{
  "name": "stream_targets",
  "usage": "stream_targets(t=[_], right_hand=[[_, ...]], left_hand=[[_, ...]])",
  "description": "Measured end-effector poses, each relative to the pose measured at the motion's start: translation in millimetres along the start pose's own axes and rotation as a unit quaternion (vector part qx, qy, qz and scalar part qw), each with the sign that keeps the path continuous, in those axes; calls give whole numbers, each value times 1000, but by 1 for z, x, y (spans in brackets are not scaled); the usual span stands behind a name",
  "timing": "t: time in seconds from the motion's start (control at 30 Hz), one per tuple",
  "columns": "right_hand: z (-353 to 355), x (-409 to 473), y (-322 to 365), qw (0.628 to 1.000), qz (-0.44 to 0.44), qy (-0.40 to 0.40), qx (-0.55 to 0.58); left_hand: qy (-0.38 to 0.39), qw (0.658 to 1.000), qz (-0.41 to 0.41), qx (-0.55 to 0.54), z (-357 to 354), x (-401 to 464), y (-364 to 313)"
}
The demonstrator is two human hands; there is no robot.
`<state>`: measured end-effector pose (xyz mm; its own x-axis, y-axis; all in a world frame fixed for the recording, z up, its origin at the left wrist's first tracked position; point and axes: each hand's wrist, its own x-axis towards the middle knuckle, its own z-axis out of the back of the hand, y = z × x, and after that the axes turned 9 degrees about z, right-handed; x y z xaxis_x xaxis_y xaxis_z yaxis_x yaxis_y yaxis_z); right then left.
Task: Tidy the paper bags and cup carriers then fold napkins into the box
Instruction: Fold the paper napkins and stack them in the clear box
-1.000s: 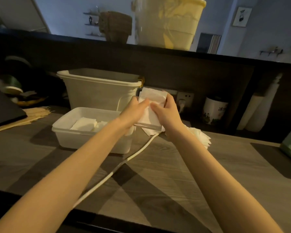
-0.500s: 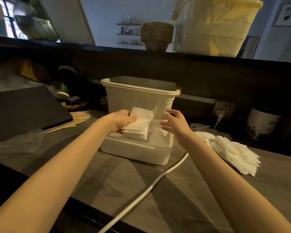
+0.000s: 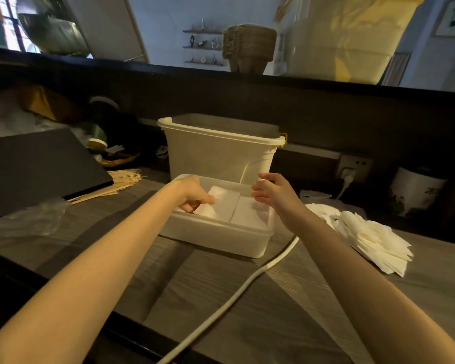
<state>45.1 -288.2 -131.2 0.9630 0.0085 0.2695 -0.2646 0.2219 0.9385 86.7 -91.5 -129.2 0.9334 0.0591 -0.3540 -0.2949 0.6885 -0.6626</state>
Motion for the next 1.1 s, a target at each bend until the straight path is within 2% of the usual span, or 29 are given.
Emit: stream_targets(t=[0.07,0.13,0.4,0.47,0.6,0.7,0.87,1.0,1.1], right_hand=[[0,0,-1,1000,0,1,-8],[0,1,-1,1000,0,-1,-10],[-1,-1,-2,1000,31,-3,3],[1,-3,-1,999,33,-11,28],[16,-6,8,998,43,-26,29],[36,-11,17,998,55,-37,7],[80,-22,17,993,67,-81,-46],[111,-32,-4,979,95,-100,-149],[127,-33,-26,942,125,-77,-302]], left_hand=[[-23,997,-16,67,3,-6,-1],[-12,994,-17,105,3,-11,-2],[-3,990,-21,137,-7,-22,-7],[-6,993,-42,114,-6,-29,-10],[-90,989,-114,8,-9,-40,-27],[-67,980,-154,-103,-24,-49,-48],[-51,964,-215,-147,-69,-65,-83],[-61,953,-235,-181,-103,-64,-98],[-55,945,-260,-189,-121,-62,-105]])
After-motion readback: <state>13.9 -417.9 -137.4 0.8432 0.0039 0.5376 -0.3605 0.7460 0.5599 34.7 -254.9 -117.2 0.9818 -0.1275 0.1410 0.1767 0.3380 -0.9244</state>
